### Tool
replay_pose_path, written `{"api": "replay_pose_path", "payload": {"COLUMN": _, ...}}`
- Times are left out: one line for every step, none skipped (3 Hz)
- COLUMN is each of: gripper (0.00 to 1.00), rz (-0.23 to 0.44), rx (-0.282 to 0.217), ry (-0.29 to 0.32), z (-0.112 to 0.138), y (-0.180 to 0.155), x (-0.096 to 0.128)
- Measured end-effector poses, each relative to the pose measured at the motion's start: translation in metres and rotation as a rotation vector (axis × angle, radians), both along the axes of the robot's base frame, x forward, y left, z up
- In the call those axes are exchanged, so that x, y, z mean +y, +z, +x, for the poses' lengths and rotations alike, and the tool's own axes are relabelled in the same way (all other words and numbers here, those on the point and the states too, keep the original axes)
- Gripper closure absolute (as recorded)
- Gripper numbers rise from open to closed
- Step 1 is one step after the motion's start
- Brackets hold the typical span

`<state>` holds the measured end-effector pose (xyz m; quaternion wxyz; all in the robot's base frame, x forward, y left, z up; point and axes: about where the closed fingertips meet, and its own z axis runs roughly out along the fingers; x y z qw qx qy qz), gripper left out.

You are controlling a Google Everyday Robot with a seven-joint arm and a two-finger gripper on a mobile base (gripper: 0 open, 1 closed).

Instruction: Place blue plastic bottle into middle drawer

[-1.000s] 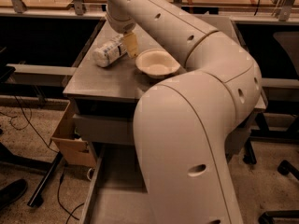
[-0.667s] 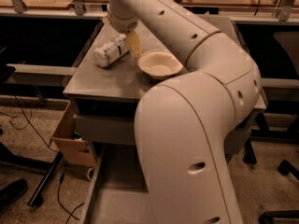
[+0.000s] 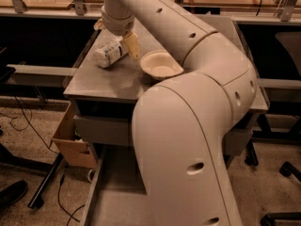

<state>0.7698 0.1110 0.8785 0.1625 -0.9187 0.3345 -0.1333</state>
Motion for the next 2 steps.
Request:
{"api": "replay_pose_path", "payload": {"gripper": 0.0, "rz": -0.003, "rx": 0.012, "ry": 0.046, "z": -0.006, "y": -0.003, "x": 0.016}}
{"api": "replay_pose_path", "payload": {"gripper": 0.0, "rz": -0.003, "rx": 0.018, "ry": 0.052, "z": -0.003, "y": -0.01, "x": 0.029}}
